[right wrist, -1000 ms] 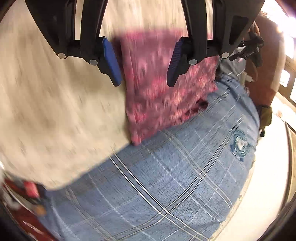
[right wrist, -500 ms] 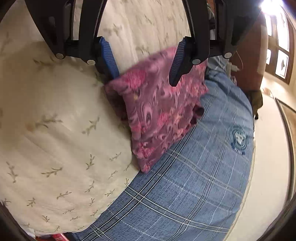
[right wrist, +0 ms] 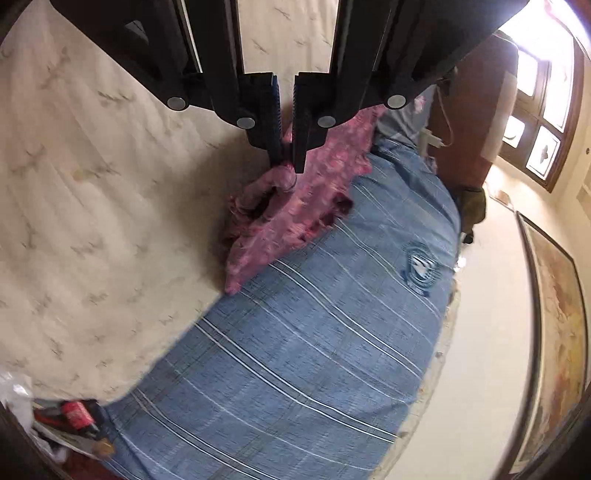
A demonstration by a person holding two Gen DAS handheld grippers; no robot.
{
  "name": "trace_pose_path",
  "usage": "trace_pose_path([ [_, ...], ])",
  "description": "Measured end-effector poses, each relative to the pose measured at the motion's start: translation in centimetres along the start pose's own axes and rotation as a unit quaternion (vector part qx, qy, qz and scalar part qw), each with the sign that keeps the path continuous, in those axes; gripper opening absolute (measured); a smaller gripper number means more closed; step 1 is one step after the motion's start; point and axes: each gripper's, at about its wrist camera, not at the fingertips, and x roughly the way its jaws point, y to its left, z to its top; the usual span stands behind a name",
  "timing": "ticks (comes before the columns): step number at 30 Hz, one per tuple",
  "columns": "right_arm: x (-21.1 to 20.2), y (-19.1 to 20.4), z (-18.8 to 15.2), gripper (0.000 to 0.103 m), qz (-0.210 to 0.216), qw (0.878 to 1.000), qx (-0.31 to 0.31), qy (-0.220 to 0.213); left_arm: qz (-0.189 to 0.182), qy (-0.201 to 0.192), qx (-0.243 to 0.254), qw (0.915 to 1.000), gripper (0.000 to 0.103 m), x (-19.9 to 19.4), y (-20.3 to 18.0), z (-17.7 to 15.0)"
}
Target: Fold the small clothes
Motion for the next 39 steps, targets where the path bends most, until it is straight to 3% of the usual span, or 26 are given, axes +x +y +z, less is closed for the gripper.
trace_pose_path([
  [3, 2.1, -2.4, -1.4, 0.006, -0.061, 0.997, 0.007, 0.045, -0.008, 0.049, -0.055, 0.9972, 0.004, 2.0, 3.0, 0.3],
  [5, 1.4, -2.1, -1.6, 0.011, -0.072, 0.997, 0.005, 0.037, -0.002, 0.043, -0.027, 0.9987, 0.004, 0.7, 2.9, 0.3],
  [8, -0.9, -0.7, 0.0, 0.017, -0.08, 0.997, -0.01, -0.011, 0.008, 0.011, 0.023, 0.9997, 0.008, -2.6, 2.0, 0.2],
  [10, -1.7, 0.4, 2.1, 0.032, -0.076, 0.996, -0.026, -0.046, 0.016, -0.019, 0.053, 0.9983, 0.024, -4.5, 1.0, 1.0],
  [11, -1.3, 0.8, 2.9, 0.049, -0.07, 0.996, -0.028, -0.047, 0.023, -0.035, 0.071, 0.9966, 0.044, -5.1, 0.2, 2.1],
  [12, -0.2, 1.2, 4.1, 0.059, -0.062, 0.997, -0.03, -0.041, 0.034, -0.049, 0.082, 0.9949, 0.06, -5.2, -0.5, 3.2],
  [14, 2.8, 1.6, 5.9, 0.06, -0.057, 0.998, -0.03, -0.014, 0.051, -0.067, 0.108, 0.9906, 0.072, -4.5, -2.3, 6.0],
  [16, 6.8, 1.7, 7.6, 0.06, -0.081, 0.996, -0.032, 0.008, 0.062, -0.053, 0.126, 0.9886, 0.072, -1.9, -4.3, 9.4],
  [20, 12.3, 0.8, 9.8, 0.06, -0.141, 0.99, -0.017, 0.011, 0.109, -0.014, 0.124, 0.9862, 0.072, 4.2, -6.5, 14.6],
  [23, 14.9, -0.1, 10.7, 0.06, -0.149, 0.989, 0.005, 0.012, 0.129, 0.005, 0.142, 0.9815, 0.072, 8.1, -7.2, 15.9],
  [25, 16.2, -0.1, 11.1, 0.058, -0.138, 0.99, 0.005, 0.017, 0.143, 0.03, 0.15, 0.9778, 0.072, 10.7, -7.3, 16.4],
  [26, 16.6, 0.2, 11.3, 0.042, -0.127, 0.992, -0.004, 0.023, 0.138, 0.033, 0.152, 0.9781, 0.069, 11.6, -7.5, 16.5],
  [27, 16.9, 0.8, 11.6, 0.006, -0.122, 0.992, -0.021, 0.029, 0.125, 0.029, 0.165, 0.978, 0.04, 12.0, -8.1, 16.5],
  [28, 17.0, 1.7, 11.8, 0.005, -0.116, 0.992, -0.044, 0.03, 0.114, 0.027, 0.176, 0.9775, 0.019, 12.0, -8.6, 16.6],
  [29, 16.4, 2.8, 12.0, 0.005, -0.095, 0.993, -0.065, 0.015, 0.106, 0.025, 0.18, 0.9776, 0.006, 12.0, -9.0, 16.7],
  [31, 13.9, 4.4, 12.4, 0.004, -0.055, 0.994, -0.084, -0.04, 0.08, -0.017, 0.169, 0.9822, 0.003, 11.0, -9.1, 17.3],
  [33, 12.9, 4.1, 12.9, 0.004, -0.054, 0.993, -0.075, -0.068, 0.075, -0.049, 0.154, 0.9839, 0.003, 10.5, -8.5, 18.3],
  [34, 13.3, 3.2, 13.2, 0.004, -0.066, 0.994, -0.064, -0.064, 0.091, -0.05, 0.139, 0.9848, 0.003, 11.1, -7.8, 18.9],
  [36, 15.9, 1.2, 13.3, 0.005, -0.131, 0.99, -0.052, -0.006, 0.126, -0.02, 0.11, 0.9857, 0.003, 13.0, -6.3, 19.7],
  [38, 17.5, -0.3, 12.5, 0.009, -0.199, 0.978, -0.04, 0.044, 0.124, -0.004, 0.095, 0.9877, 0.004, 13.3, -5.6, 19.8],
  [39, 16.7, -0.1, 12.0, 0.013, -0.199, 0.979, -0.04, 0.033, 0.115, -0.014, 0.104, 0.9877, 0.004, 12.1, -5.9, 19.5],
])
